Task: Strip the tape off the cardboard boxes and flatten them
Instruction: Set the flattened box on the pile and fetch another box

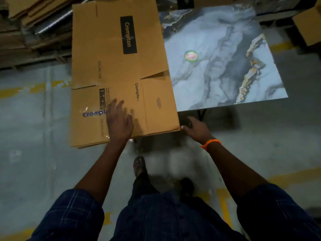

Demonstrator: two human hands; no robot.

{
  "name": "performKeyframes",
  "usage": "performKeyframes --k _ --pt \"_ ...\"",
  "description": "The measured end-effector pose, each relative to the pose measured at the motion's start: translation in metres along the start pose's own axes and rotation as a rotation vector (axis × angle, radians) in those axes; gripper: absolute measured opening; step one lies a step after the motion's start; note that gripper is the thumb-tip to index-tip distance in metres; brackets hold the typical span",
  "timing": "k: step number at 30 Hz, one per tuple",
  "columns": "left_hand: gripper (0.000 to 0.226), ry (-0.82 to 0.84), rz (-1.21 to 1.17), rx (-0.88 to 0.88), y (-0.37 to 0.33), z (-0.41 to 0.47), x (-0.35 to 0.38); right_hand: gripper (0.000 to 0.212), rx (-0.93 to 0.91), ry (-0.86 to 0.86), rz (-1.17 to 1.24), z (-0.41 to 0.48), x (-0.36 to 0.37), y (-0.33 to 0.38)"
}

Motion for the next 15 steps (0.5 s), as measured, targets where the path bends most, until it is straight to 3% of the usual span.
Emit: performKeyframes --k 4,10,15 --pt "0.048 0.103 -0.066 0.313 -0.129 -0.041 0.025 0.059 -0.033 -0.061 0.107 -0.017 -0.038 -0.026" --pt "0.047 0.277 -0.154 0.502 -0.231 -0.041 0.041 0.043 -0.063 -0.169 0.142 -0.017 -0.109 -0.031" --pt "0.038 0.235 -0.113 0.506 -0.270 0.016 0.010 0.031 -0.137 -0.279 0.224 -0.013 -0.179 -0.002"
Point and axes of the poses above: each hand's wrist, its own z-axis towards the middle knuckle, its own x-axis out of the palm, y = z × x, the point moved 5 cm from there along z, towards the middle knuckle, and after that the axes turned 15 degrees about z, right-handed, at the moved point
